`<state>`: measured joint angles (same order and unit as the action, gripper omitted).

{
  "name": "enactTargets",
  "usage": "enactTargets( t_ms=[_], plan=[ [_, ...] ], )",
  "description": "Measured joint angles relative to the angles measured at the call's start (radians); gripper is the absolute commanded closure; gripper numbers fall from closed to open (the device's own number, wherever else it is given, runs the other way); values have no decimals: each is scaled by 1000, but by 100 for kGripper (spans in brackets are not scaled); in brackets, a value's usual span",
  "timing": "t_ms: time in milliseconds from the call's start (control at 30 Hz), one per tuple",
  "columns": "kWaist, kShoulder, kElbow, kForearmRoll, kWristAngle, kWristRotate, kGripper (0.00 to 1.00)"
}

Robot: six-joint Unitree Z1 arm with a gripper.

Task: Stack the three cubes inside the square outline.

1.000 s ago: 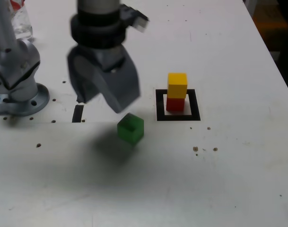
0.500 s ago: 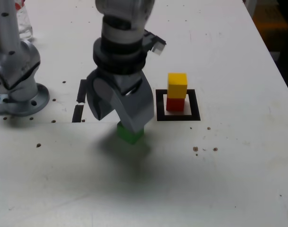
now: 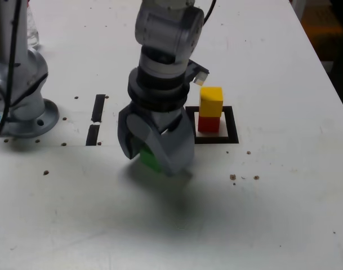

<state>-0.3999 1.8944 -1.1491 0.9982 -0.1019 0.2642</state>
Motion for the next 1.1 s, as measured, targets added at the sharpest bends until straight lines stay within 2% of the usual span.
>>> enactTargets(
  t_ms=[67, 133, 167, 267, 367, 567, 733, 833, 900, 1100],
  plan=[
    [0, 13, 4, -15, 0, 0, 28],
    [0, 23, 15, -28, 0, 0, 40],
    [0, 25, 15, -34, 0, 0, 47],
    [0, 25, 24, -70, -2, 0, 76],
    [0, 22, 34, -103, -6, 0, 86],
    [0, 10, 42, -103, -3, -11, 90],
    [-1, -18, 59, -3, 58, -97, 90],
    [-1, -52, 59, 90, 105, -179, 90],
    [-1, -83, 61, 155, 119, -207, 90],
    [-1, -128, 38, 270, 146, -260, 90]
  ],
)
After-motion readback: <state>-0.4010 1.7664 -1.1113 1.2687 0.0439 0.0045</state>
